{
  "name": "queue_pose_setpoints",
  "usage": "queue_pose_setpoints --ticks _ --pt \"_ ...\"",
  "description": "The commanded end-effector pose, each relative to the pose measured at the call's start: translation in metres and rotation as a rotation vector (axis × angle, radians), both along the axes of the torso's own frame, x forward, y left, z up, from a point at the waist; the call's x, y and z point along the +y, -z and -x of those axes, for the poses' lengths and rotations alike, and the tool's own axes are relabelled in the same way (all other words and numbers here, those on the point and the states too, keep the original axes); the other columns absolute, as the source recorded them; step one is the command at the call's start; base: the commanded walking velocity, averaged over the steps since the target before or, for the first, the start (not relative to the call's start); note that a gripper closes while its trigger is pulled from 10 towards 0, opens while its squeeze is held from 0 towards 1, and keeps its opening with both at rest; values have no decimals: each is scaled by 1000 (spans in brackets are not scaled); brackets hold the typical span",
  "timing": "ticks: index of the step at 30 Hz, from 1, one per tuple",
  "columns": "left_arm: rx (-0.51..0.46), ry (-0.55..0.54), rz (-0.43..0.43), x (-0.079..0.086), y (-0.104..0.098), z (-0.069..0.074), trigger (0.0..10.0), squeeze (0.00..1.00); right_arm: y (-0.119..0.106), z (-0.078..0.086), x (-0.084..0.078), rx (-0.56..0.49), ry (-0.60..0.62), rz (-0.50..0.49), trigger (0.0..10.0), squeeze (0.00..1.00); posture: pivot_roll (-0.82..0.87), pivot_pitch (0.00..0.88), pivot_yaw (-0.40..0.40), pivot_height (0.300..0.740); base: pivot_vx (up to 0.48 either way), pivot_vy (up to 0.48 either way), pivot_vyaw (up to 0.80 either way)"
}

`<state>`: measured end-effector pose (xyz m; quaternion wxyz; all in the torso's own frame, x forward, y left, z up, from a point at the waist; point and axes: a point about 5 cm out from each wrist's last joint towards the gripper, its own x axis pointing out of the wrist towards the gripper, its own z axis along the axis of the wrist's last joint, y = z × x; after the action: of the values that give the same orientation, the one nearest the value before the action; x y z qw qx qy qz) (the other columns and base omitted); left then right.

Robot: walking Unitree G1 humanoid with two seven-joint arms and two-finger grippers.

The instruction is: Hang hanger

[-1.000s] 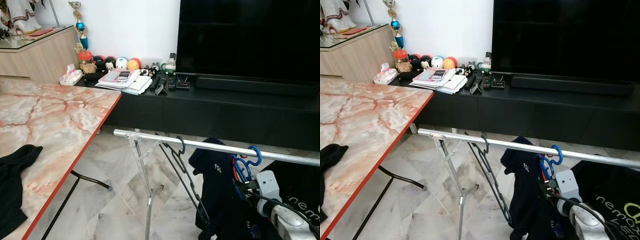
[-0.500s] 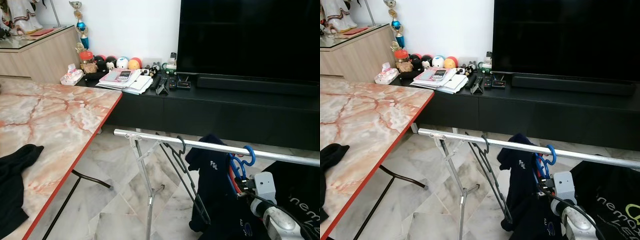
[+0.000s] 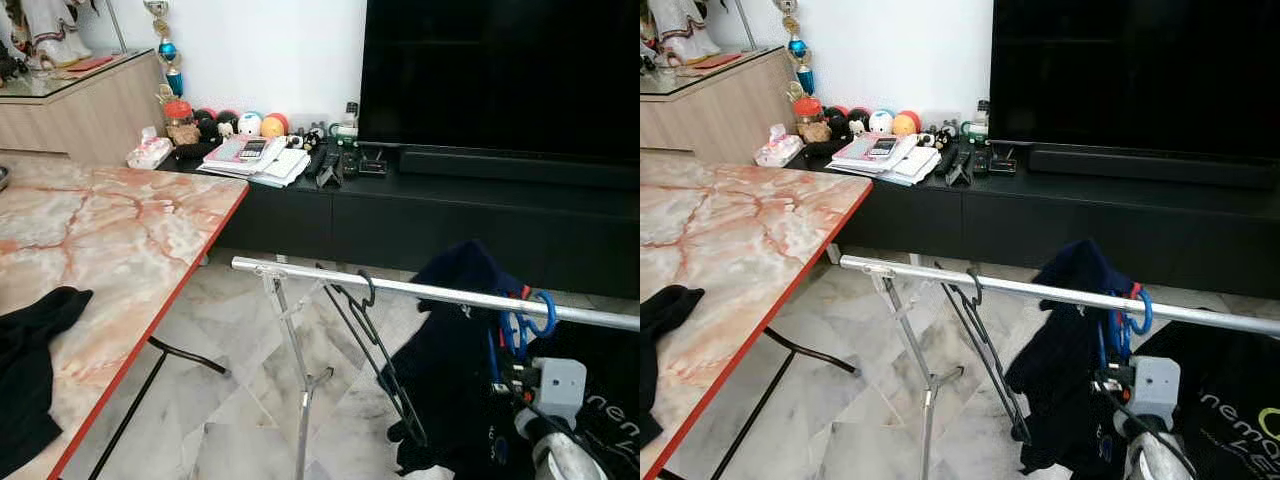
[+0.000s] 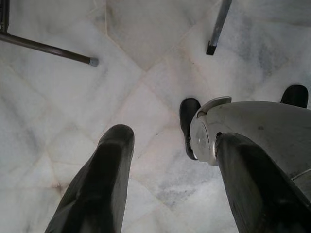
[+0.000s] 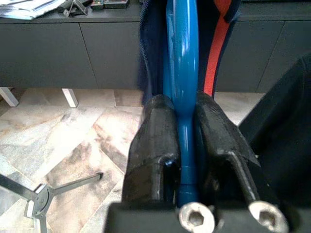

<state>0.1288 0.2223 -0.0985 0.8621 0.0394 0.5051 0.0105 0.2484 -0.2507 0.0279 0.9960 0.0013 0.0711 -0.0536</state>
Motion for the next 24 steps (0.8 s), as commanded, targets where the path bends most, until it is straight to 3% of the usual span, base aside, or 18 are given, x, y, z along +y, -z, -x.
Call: queue_pose_setpoints --ticks 1,6,12,13,15,24 --pt "23 25 -13 2 1 5 10000 0 -2 3 3 -25 -5 10 0 0 87 0 22 740 0 0 0" --pt "27 32 -13 2 2 6 10000 0 10 23 9 6 -2 -11 0 0 76 0 23 740 0 0 0" --pt "30 42 -13 1 2 7 10000 0 15 29 14 29 -11 -11 0 0 68 0 26 740 0 0 0" --pt "26 39 -7 1 2 7 10000 0 15 29 14 34 -10 -11 1059 0 68 0 26 740 0 0 0" --pt "24 38 -2 0 2 7 10000 0 15 27 13 43 -2 -4 10000 0 66 0 23 740 0 0 0" --pt "29 57 -3 -2 2 7 10000 0 16 18 16 79 -7 -4 10000 0 66 0 18 740 0 0 0"
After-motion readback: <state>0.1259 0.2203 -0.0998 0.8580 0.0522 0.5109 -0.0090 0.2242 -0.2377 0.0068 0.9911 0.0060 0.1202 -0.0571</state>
